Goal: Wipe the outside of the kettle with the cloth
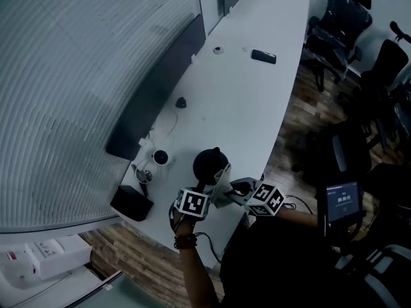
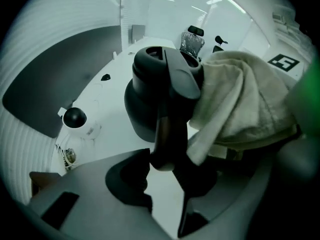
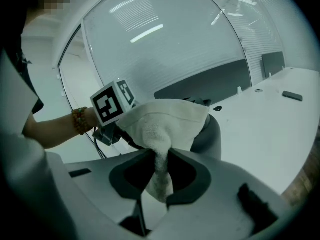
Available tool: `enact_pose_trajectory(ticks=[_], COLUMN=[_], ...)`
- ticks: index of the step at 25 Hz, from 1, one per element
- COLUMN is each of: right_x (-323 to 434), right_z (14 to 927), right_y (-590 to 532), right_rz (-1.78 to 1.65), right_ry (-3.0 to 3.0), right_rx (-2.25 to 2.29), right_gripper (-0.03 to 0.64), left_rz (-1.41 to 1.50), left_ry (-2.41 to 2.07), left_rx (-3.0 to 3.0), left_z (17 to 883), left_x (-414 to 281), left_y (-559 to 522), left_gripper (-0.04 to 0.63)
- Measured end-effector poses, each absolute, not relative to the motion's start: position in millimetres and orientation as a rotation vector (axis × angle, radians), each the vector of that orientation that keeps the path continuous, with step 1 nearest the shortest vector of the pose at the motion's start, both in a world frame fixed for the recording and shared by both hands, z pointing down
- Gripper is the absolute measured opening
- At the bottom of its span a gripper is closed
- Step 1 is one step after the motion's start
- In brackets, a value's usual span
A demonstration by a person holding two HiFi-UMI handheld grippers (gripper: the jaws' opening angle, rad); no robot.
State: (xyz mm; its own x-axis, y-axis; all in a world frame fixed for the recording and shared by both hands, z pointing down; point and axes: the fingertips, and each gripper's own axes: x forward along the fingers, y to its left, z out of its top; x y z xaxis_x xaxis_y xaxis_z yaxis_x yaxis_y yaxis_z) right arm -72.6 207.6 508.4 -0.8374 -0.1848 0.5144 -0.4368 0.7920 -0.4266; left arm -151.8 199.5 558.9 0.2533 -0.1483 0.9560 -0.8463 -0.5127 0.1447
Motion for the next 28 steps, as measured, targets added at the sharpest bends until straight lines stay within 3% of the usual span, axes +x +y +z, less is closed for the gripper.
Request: enact_pose_trajectory(ticks=[4,28], right_x=[-83.1,-90.8], right_z=[512.6,539.2], right_y=[194.9,183.2], right_rz=[0.776,0.808], right_ry=[-2.505,-2.410], right_rx=[0.500,0.573], right_gripper=[0.071,0.071], left_rz=[1.216,1.351], left_ry=[-0.932,-0.895], left_rx=[1.858,1.928], left_z=[555.9,565.1], left_x=[-140.2,-135.7], left_y=[208.5,213.4], left_gripper=[0.129,0.127])
